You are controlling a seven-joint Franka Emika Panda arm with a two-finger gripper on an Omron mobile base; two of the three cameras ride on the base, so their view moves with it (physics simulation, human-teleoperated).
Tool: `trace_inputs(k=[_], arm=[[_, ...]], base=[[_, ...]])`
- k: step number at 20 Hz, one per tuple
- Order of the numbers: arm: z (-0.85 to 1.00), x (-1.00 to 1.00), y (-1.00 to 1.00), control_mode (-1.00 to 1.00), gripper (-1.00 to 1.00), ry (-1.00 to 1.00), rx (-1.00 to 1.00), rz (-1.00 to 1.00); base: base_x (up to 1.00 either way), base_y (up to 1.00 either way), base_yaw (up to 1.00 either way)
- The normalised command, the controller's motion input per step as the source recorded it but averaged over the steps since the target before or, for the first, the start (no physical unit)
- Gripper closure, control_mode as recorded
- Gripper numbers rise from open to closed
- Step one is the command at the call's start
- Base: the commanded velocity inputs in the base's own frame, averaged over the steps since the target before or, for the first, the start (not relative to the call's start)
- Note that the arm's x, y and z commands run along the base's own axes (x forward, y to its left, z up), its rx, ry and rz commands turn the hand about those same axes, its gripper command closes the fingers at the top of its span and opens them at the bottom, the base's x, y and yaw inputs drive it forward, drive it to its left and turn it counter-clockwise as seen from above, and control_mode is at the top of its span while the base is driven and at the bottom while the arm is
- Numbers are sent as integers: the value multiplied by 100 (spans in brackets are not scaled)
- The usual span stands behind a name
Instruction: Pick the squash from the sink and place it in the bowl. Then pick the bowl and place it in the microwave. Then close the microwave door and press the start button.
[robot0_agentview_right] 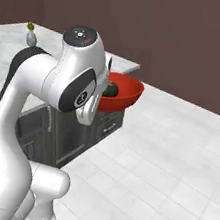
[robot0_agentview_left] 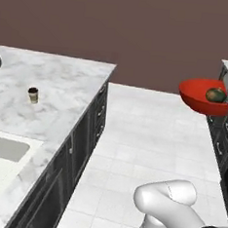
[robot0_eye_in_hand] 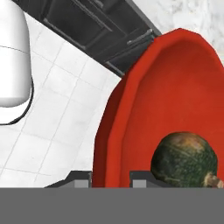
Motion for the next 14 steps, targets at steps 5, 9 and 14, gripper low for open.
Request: trace_inputs(k=[5,9,14], arm=[[0,0,0,100,100,0,0,0],[0,0,0,100,100,0,0,0],[0,0,0,100,100,0,0,0]], base=[[0,1,-63],[9,13,-61],[11,39,-65]])
